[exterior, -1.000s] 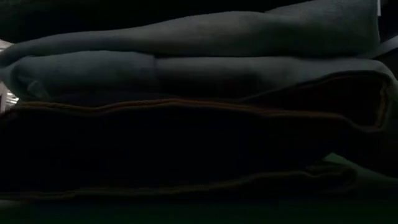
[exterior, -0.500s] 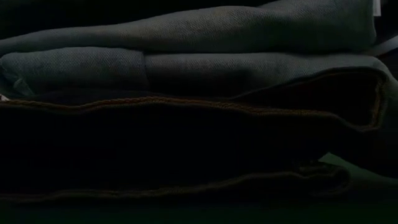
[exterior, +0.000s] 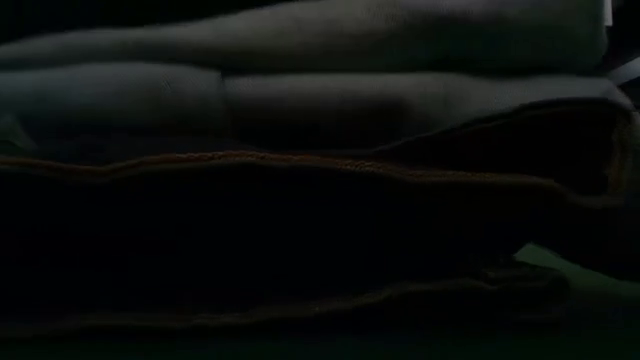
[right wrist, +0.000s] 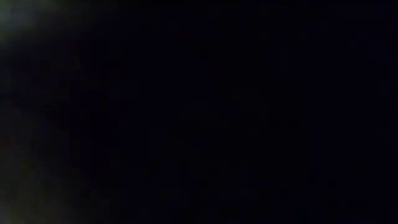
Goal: Fold Laundry from Bin
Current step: Put the stacked clothing into the organizer bin
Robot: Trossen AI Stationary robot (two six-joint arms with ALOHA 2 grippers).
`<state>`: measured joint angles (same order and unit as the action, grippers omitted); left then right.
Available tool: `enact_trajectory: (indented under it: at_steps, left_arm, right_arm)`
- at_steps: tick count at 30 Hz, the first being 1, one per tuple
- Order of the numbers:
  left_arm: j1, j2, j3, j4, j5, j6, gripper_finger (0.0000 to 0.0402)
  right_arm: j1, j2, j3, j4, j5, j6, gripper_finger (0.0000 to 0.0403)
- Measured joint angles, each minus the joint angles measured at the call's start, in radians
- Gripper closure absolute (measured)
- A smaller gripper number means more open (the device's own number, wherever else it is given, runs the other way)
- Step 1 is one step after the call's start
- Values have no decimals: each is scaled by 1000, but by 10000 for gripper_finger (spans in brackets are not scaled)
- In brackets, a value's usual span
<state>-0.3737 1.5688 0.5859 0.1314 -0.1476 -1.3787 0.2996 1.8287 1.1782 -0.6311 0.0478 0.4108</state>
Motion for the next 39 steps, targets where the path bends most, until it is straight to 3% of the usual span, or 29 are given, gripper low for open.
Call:
enact_trajectory:
  at_steps: [5, 19, 39]
  left_arm:
    - [-2, -6, -1, 113, 33, 2, 390]
    - [-2, -7, 61, 177, 69, 70, 393]
    - [0, -61, 165, 128, 23, 231, 395]
  right_arm:
    - [-8, 0, 0, 16, -26, -26, 401]
    - [-26, -18, 66, -6, -59, -139, 402]
    - [-26, -23, 271, -258, -50, -281, 403]
